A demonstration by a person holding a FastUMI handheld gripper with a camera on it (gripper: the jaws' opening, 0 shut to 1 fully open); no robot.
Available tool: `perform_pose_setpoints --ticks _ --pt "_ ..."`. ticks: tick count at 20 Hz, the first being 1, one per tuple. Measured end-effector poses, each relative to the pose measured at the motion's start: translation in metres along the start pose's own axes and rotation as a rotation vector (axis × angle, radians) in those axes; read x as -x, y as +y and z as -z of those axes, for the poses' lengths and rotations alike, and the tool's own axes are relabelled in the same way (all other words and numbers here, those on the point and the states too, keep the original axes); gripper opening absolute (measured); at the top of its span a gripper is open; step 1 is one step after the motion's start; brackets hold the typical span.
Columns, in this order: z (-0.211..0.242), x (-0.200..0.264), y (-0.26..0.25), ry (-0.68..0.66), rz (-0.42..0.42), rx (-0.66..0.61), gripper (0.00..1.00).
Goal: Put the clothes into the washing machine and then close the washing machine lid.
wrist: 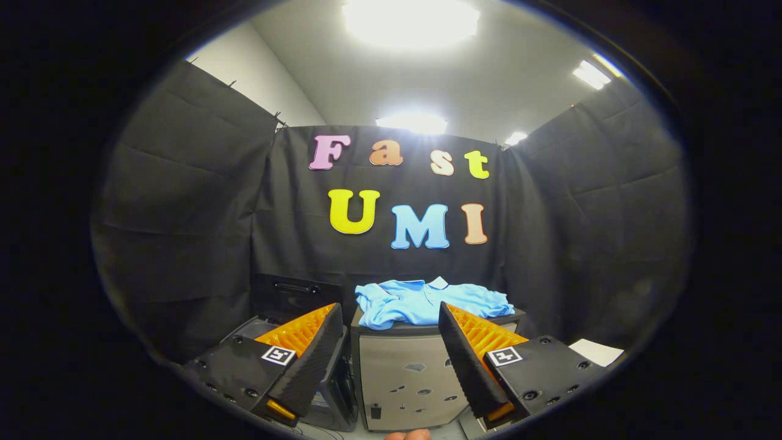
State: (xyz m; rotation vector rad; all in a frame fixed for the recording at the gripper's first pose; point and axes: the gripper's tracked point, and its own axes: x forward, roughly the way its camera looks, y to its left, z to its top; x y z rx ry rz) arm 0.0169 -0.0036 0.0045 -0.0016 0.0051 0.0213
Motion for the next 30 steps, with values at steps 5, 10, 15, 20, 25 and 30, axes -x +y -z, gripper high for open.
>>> perform_pose_setpoints --ticks 5,10,15,20,25,30 --pt "-0.006 -0.023 -0.014 0.015 0.005 0.017 0.98" --pt "0.018 -0.068 -0.050 0.118 -0.005 0.070 0.98" --pt "0.045 -0.126 -0.079 0.292 -0.034 0.026 0.98" --pt "0.062 -0.187 -0.092 0.419 -0.058 0.013 0.98" --pt "0.077 -0.231 -0.098 0.498 -0.073 0.055 0.98" --pt "0.096 -0.257 -0.096 0.561 -0.100 0.051 0.98"
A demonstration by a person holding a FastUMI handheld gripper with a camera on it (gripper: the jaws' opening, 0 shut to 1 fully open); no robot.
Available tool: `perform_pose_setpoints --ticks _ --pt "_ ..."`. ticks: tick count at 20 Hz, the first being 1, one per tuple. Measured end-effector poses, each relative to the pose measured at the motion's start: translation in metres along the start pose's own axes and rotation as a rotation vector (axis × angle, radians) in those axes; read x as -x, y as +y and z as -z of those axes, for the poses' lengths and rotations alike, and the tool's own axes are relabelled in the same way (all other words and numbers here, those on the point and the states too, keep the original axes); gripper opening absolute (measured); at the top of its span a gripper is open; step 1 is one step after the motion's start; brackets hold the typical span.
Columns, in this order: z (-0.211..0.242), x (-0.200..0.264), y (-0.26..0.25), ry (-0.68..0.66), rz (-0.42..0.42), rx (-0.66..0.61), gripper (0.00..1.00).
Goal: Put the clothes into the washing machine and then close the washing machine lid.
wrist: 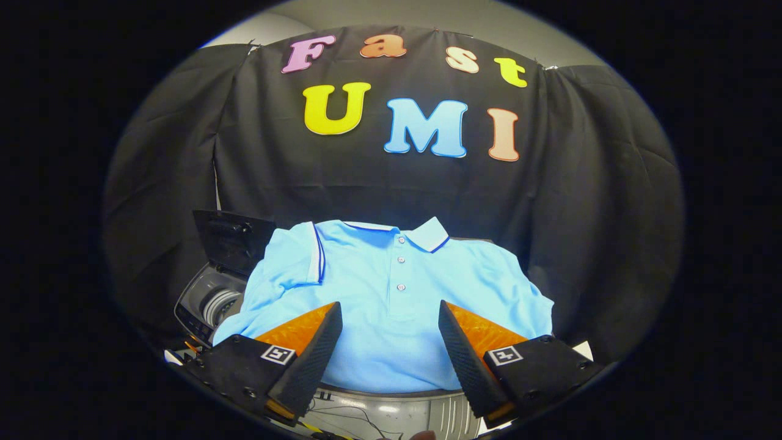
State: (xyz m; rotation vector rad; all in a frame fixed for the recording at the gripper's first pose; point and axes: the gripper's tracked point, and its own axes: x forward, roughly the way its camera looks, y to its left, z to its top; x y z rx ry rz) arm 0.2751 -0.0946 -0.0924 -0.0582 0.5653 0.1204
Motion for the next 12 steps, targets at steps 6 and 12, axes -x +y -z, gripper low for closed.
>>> perform_pose_setpoints --ticks 6,12 --pt "0.030 -0.014 0.001 0.102 -0.032 -0.018 0.99" --pt "0.029 -0.017 0.016 0.115 -0.103 -0.058 0.91"
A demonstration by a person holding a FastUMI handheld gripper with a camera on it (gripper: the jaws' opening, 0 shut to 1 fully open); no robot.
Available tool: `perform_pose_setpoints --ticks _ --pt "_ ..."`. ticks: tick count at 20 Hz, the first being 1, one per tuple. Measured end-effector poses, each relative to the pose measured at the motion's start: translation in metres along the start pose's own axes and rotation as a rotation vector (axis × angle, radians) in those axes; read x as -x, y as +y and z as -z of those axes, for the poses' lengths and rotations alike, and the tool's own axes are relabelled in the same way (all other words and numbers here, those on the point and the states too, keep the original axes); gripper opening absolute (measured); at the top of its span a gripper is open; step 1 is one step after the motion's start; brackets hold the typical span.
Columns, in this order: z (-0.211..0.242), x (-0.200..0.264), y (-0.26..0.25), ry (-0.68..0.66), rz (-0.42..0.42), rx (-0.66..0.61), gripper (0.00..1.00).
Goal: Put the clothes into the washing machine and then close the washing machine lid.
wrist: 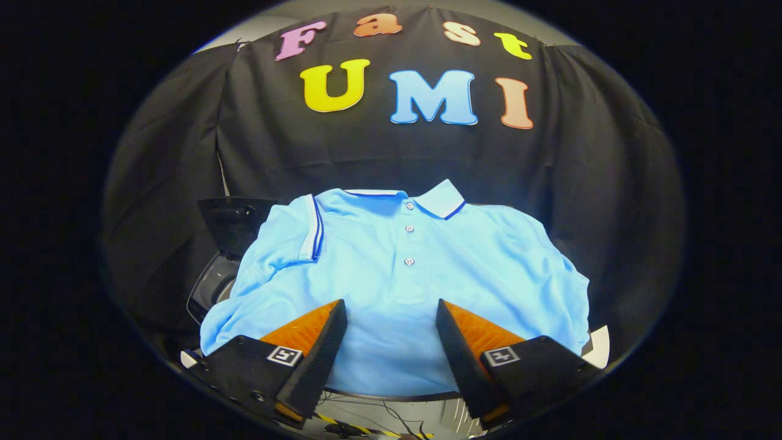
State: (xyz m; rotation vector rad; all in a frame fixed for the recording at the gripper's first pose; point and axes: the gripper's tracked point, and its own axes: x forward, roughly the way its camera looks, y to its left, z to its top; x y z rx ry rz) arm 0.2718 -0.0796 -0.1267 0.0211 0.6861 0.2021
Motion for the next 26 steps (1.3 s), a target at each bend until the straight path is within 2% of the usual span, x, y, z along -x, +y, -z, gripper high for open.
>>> perform_pose_setpoints --ticks 1,4,6,7,11,17,26 --pt "-0.001 0.002 0.003 0.006 -0.018 -0.005 0.84" --pt "-0.003 -0.002 0.001 -0.019 -0.018 -0.109 0.09" --pt "-0.003 -0.007 0.001 -0.010 -0.021 -0.160 0.07" --pt "-0.006 0.002 0.003 -0.011 -0.009 -0.176 0.02" --pt "-0.014 0.004 0.009 -0.028 0.003 -0.156 0.02" --pt "-0.073 0.032 0.013 -0.156 -0.041 -0.200 0.01" --pt "-0.150 0.055 0.049 -0.285 -0.104 -0.118 0.01"
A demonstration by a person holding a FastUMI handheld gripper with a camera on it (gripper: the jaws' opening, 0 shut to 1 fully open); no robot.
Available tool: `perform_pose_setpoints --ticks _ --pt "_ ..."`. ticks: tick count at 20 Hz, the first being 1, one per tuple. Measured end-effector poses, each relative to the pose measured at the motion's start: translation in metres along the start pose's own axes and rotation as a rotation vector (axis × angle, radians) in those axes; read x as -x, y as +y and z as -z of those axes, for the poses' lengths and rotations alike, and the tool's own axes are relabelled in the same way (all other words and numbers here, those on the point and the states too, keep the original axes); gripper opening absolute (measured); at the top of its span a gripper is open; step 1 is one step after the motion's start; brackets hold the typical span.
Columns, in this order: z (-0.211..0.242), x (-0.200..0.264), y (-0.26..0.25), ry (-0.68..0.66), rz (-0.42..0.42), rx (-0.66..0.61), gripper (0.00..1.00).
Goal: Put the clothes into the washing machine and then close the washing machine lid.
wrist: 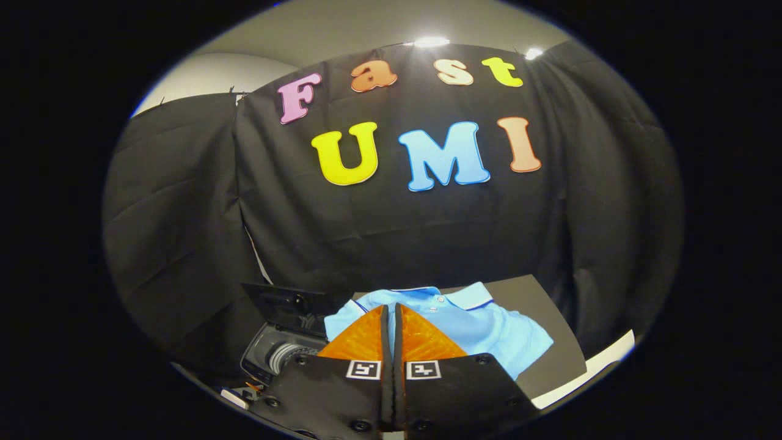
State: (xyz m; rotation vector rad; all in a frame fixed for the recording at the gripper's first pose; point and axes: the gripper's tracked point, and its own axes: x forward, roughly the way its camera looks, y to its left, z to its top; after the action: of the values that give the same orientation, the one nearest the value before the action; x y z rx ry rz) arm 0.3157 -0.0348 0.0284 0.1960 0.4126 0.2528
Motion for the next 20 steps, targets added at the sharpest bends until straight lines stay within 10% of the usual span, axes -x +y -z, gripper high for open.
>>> perform_pose_setpoints --ticks 11,20 --pt "-0.063 -0.014 0.097 -0.074 -0.142 0.052 0.01" --pt "-0.031 -0.046 0.114 0.020 -0.123 0.069 0.01"
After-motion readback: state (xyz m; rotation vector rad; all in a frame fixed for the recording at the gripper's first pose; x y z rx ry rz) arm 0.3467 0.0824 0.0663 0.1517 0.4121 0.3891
